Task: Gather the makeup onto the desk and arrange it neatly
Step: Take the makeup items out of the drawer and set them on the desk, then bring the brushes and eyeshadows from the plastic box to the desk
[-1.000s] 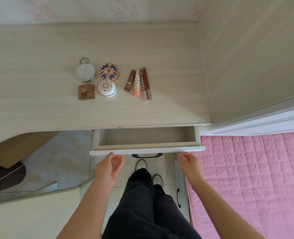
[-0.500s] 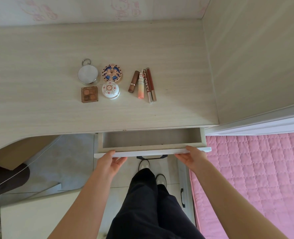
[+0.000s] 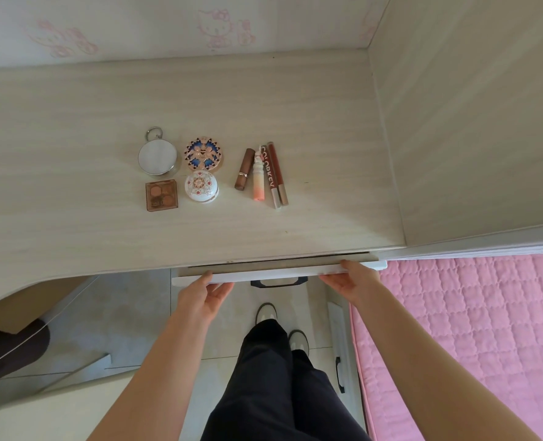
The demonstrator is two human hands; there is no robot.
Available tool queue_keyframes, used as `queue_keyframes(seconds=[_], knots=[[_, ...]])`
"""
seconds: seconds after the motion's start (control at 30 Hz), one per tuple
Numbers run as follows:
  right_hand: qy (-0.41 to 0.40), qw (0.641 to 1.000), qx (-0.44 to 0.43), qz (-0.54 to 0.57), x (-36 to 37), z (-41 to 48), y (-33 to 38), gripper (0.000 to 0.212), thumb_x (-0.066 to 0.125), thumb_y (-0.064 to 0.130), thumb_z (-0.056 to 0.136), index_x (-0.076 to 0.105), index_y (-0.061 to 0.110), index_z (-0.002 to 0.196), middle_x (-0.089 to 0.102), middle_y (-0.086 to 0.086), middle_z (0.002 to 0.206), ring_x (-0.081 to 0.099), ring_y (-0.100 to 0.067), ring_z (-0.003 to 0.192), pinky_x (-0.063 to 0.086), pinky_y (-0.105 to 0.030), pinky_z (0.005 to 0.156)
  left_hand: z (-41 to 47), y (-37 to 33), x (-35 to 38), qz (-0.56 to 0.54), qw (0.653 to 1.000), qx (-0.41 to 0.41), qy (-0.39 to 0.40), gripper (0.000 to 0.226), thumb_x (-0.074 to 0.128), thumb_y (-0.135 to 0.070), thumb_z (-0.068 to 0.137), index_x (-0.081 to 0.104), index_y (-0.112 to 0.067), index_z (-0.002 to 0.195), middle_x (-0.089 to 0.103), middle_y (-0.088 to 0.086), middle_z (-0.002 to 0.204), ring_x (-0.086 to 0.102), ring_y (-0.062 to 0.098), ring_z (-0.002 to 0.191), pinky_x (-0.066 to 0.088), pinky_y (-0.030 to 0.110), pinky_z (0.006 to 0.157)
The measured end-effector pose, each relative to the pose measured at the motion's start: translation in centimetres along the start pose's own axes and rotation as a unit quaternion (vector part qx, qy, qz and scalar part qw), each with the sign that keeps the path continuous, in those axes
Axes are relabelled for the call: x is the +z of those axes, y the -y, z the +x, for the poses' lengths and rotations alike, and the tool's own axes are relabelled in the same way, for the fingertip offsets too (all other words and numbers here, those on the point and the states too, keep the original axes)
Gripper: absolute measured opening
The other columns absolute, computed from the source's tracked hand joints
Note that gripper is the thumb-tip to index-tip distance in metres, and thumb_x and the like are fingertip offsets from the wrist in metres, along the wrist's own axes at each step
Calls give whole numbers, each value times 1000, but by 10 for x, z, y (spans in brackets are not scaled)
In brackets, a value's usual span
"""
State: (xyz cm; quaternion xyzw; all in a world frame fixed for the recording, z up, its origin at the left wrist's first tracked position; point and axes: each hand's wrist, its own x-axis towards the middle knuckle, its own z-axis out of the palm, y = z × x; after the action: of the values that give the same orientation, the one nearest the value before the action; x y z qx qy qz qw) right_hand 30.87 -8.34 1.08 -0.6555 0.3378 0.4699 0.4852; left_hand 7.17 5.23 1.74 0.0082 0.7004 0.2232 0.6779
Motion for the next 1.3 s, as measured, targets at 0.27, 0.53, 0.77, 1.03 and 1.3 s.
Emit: queue_keyframes(seconds=[0.27,0.53,0.77,1.03,1.3], knots=[[10,1000,9,17,9,3,9,15,52,-5,91,54,-8,106,62,-32,106,62,-47,102,58,-51,54,5,-3,8,-58,998,-5,-2,33,43,-11,101,45,0,133,57,22,115,58,38,94,51,54,86],[24,999,8,47,1,4,1,11,44,-3,97,54,-5,91,64,-24,91,65,-35,77,49,-59,87,5,-3,16,-71,997,11,-4,34,43,-9,101,44,2,133,56,18,107,55,33,101,49,54,92],[20,998,-9,56,6,8,6,26,33,-6,98,56,-7,109,66,-23,99,68,-34,80,52,-52,65,11,-12,17,-109,994,-22,22,39,39,-8,102,38,2,140,50,22,132,53,43,116,48,54,91],[19,1000,-5,0,3,8,7,25,32,0,101,54,0,114,65,-16,104,64,-30,91,52,-46,64,11,-1,15,-78,997,-15,22,32,39,-13,102,45,3,130,55,19,130,59,37,105,51,41,85],[17,968,-122,-219,-33,-6,-22,28,45,8,96,56,7,122,67,-8,107,60,-19,93,52,-40,86,-22,39,23,142,987,23,74,26,47,-12,99,52,-2,123,63,14,115,64,28,98,52,33,75]])
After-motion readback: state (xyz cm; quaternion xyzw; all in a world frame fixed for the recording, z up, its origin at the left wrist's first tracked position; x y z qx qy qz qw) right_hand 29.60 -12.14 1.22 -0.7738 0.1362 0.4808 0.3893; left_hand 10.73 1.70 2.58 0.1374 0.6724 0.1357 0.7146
